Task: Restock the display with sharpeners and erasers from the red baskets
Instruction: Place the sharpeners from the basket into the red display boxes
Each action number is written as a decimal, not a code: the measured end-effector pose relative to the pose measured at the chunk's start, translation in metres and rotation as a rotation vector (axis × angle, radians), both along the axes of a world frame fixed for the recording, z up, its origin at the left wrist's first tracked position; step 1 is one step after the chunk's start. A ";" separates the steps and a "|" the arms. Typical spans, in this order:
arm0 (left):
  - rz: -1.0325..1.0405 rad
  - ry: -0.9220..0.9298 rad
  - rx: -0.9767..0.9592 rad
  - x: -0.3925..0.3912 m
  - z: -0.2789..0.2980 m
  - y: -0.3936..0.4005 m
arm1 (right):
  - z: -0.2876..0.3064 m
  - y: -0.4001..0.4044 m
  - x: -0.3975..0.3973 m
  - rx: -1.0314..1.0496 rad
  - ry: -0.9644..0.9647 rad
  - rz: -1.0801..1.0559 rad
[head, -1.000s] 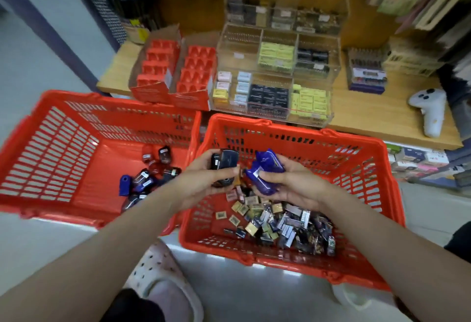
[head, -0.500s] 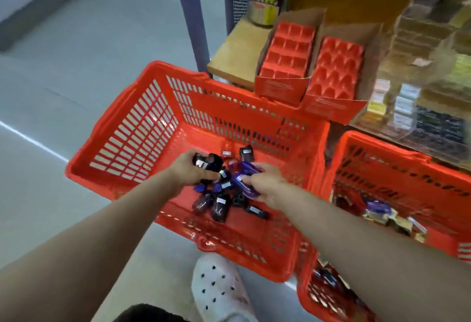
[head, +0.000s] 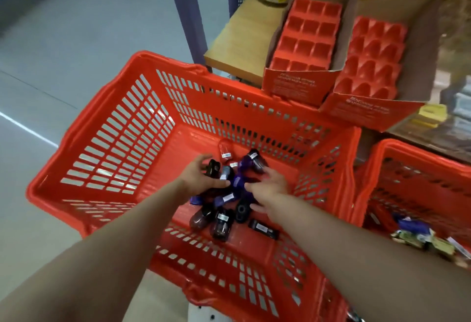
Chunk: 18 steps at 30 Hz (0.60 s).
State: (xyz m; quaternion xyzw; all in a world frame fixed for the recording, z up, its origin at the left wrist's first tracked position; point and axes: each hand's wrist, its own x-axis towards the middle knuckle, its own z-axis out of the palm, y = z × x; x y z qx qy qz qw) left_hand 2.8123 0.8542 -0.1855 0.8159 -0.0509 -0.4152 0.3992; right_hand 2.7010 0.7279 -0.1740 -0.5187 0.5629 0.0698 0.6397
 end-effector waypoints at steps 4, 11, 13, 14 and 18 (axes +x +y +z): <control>-0.055 -0.111 0.039 -0.010 0.067 -0.001 | 0.053 0.000 -0.036 -0.208 -0.156 0.297; -0.331 -0.148 -0.266 -0.106 0.199 -0.077 | 0.161 -0.067 -0.181 -0.474 -0.531 0.367; -0.435 -0.114 -0.329 -0.150 0.213 -0.110 | 0.166 -0.105 -0.243 -0.554 -0.412 0.326; -0.490 -0.094 -0.337 -0.172 0.212 -0.126 | 0.163 -0.125 -0.274 -0.569 -0.317 0.312; -0.662 0.050 -0.198 -0.252 0.165 -0.176 | 0.120 -0.193 -0.378 -0.584 0.190 0.303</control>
